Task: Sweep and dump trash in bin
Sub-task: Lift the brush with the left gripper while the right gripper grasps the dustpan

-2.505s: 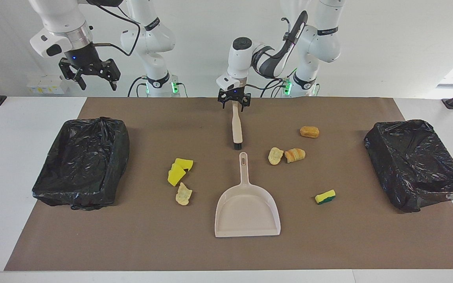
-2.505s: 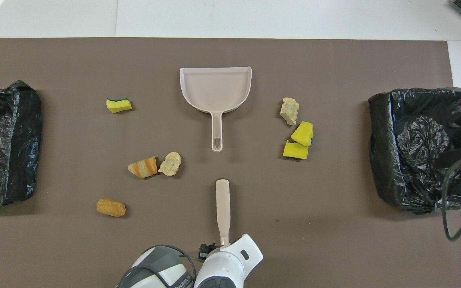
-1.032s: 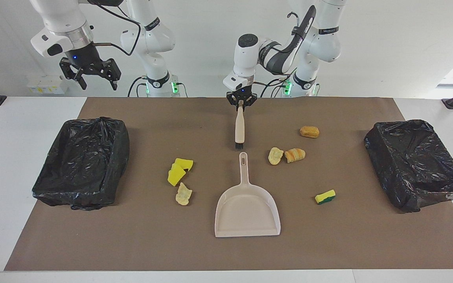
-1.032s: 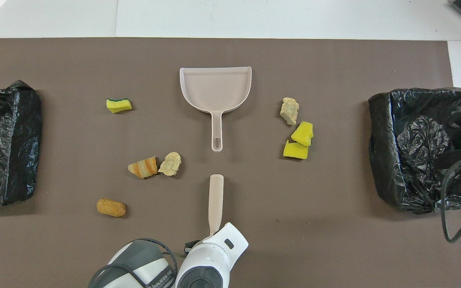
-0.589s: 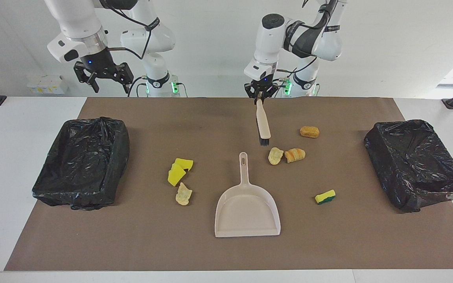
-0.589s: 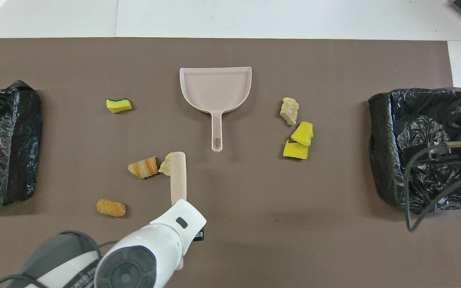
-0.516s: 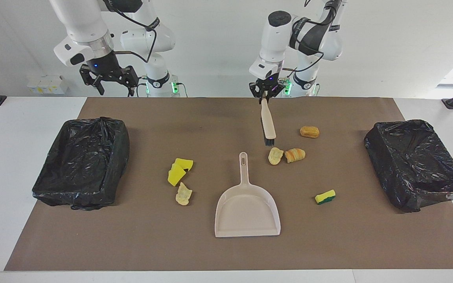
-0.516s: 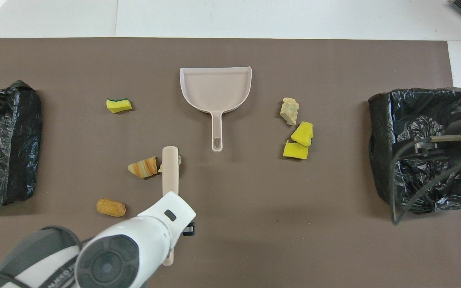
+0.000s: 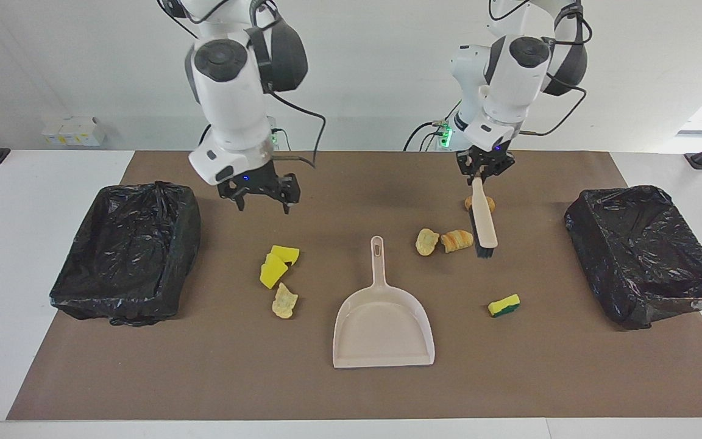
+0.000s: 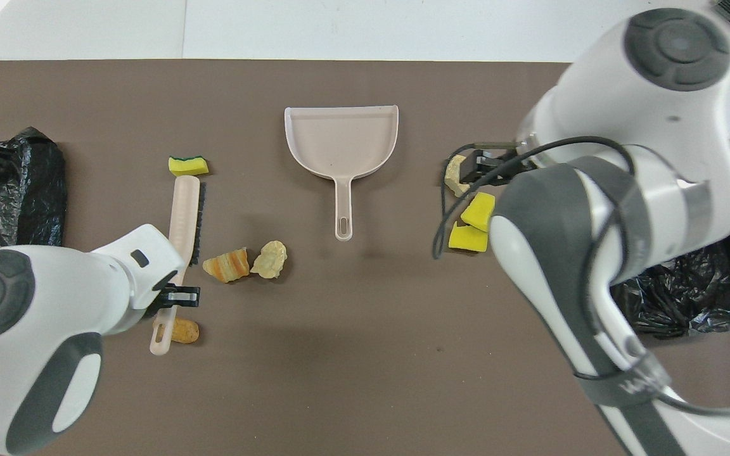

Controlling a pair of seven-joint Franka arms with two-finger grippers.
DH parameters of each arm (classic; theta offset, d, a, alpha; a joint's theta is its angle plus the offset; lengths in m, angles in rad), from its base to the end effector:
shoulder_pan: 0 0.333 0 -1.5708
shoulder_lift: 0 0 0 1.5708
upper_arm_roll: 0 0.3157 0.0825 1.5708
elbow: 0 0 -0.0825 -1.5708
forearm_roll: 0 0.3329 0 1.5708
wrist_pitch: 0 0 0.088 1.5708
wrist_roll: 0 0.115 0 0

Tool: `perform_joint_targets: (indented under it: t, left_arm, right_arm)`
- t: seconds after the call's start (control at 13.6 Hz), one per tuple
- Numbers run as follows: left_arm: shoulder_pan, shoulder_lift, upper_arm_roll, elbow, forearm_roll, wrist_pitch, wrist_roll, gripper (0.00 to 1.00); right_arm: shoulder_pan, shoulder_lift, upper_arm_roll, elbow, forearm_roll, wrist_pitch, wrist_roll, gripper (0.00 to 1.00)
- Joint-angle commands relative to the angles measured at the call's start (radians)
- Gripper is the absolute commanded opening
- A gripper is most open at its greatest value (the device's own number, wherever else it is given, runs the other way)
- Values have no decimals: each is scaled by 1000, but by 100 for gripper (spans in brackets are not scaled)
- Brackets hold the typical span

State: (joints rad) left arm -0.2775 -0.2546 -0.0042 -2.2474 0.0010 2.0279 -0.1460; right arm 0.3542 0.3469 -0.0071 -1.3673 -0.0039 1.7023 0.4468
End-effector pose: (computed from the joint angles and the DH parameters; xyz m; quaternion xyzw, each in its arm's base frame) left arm 0.4128 -0.1195 0.4864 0.9975 -0.0679 0.0174 0.0028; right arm 0.5762 0.2088 0.5199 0.9988 -0.0494 -0.0043 0.0052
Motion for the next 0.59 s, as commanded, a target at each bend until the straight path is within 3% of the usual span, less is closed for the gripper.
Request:
perform_joint_targets:
  t: [0.0, 0.15, 0.37, 0.52]
  left_arm:
    - [102, 110, -14, 112, 2, 12, 181, 0]
    - [125, 210, -11, 191, 30, 26, 311, 0]
    - [158, 429, -13, 421, 103, 41, 440, 0]
    - [184, 492, -13, 488, 108, 69, 509, 0]
  right_arm:
    - [58, 125, -4, 96, 5, 71, 61, 100]
    - [104, 174, -4, 94, 5, 134, 114, 100]
    - [204, 236, -10, 90, -2, 218, 237, 100]
    - [219, 245, -5, 64, -8, 250, 256, 100]
